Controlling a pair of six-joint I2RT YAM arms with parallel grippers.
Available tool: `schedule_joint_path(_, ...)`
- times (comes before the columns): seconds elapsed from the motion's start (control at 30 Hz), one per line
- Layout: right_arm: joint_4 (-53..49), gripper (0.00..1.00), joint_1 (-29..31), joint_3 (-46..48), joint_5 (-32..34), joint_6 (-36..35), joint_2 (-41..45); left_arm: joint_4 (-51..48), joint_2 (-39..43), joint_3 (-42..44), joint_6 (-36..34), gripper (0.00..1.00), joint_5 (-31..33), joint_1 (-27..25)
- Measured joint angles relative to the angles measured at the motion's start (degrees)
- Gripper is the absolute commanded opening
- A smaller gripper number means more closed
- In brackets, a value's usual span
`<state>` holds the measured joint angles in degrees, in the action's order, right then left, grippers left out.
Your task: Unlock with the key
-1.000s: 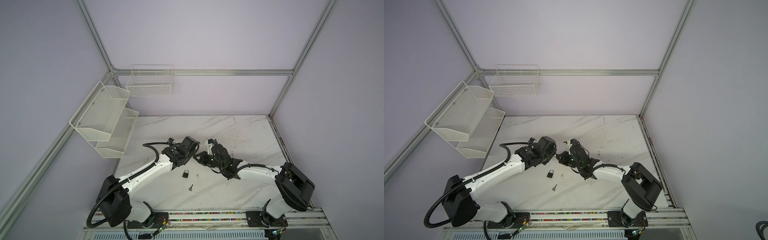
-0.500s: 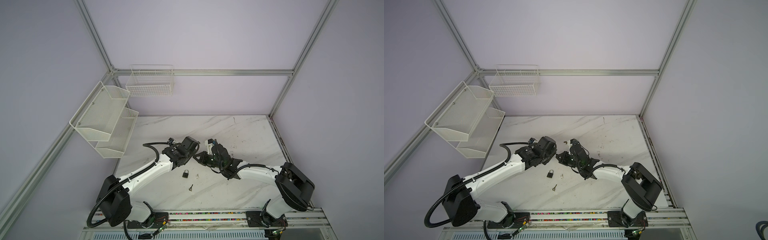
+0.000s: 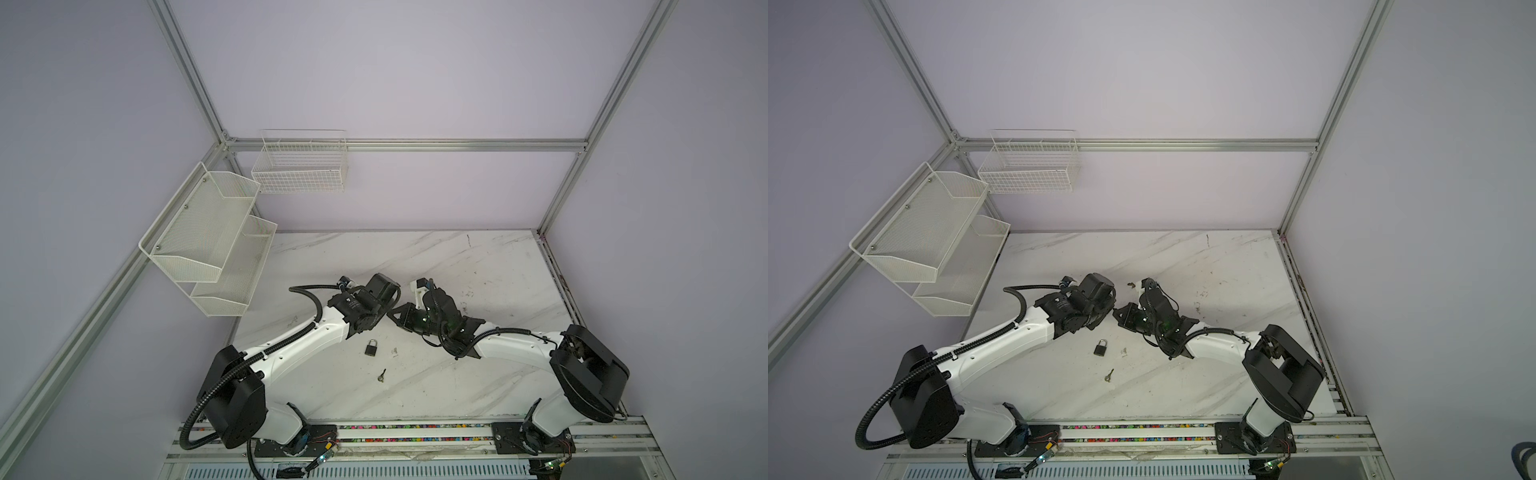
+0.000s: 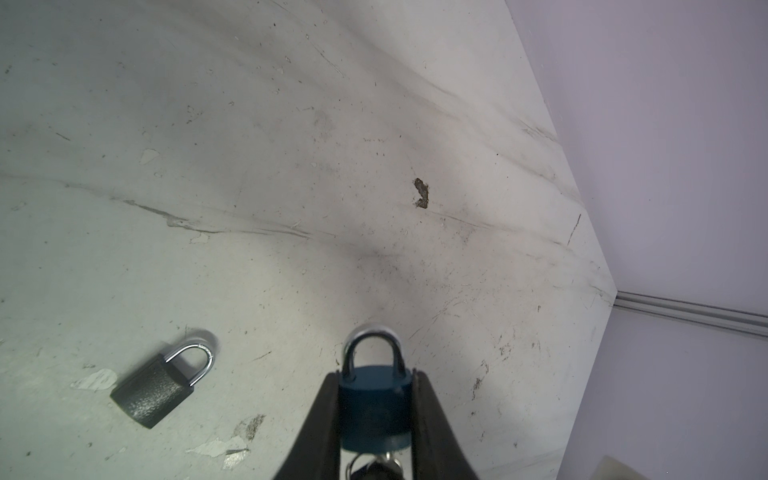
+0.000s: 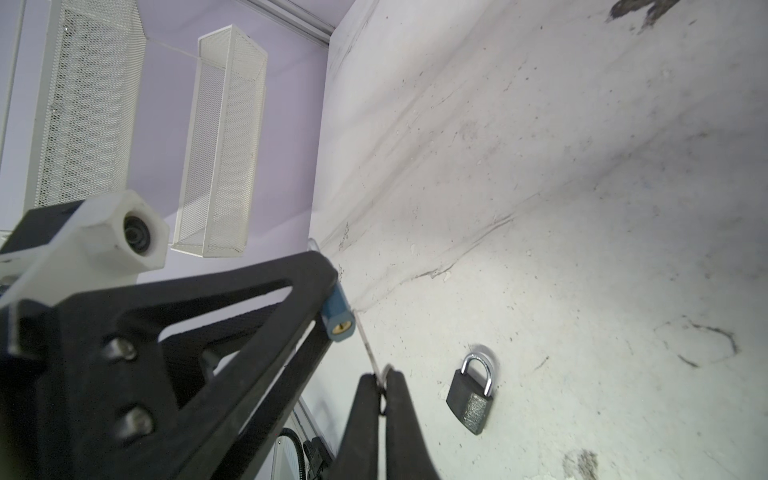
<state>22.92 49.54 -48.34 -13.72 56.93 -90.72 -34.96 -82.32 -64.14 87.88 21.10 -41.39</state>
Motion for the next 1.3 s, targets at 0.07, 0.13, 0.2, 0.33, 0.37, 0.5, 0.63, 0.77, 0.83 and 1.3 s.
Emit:
schedule_joint_path(0.07, -0.1, 0.0, 0.0, 0.0, 0.0, 0.0, 0.0, -0.1, 0.0, 0.0, 0.0, 0.0, 0.3, 0.0)
schedule_joint_path(0.13, 0.0, 0.0, 0.0, 0.0, -0.1, 0.0, 0.0, -0.1, 0.2, 0.0, 0.0, 0.0, 0.6, 0.0)
schedule_joint_path(0.2, 0.0, 0.0, 0.1, 0.0, -0.2, 0.0, 0.0, -0.1, 0.6, 0.0, 0.0, 0.0, 0.8, 0.0)
schedule_joint_path(0.33, 0.0, 0.0, 0.4, 0.0, -0.5, -0.6, 0.1, 0.0, 1.0, 0.0, 0.1, 0.0, 0.8, 0.0)
schedule_joint_path(0.37, 0.0, 0.0, 0.4, 0.0, -0.6, -0.7, 0.1, 0.0, 1.0, 0.0, 0.1, 0.0, 0.8, 0.1)
schedule_joint_path(0.5, 0.0, 0.0, 0.4, 0.0, -0.5, -0.9, 0.1, 0.0, 1.0, 0.0, 0.1, 0.0, 0.8, 0.1)
schedule_joint_path(0.63, -0.1, 0.0, 0.4, 0.0, -0.1, -1.0, 0.2, 0.0, 1.0, 0.0, 0.1, 0.0, 0.8, 0.1)
schedule_joint_path(0.77, 0.0, 0.0, 0.4, 0.0, 0.0, -1.0, 0.7, 0.0, 1.0, 0.1, 0.1, 0.0, 0.8, 0.1)
schedule_joint_path(0.83, 0.0, 0.0, 0.4, 0.0, 0.0, -1.0, 0.8, 0.0, 1.0, 0.1, 0.1, 0.0, 0.7, 0.1)
schedule_joint_path(1.3, -0.1, 0.0, 0.4, -0.3, -0.1, -1.0, 0.7, 0.2, 1.0, 0.1, 0.2, 0.0, 0.1, 0.1)
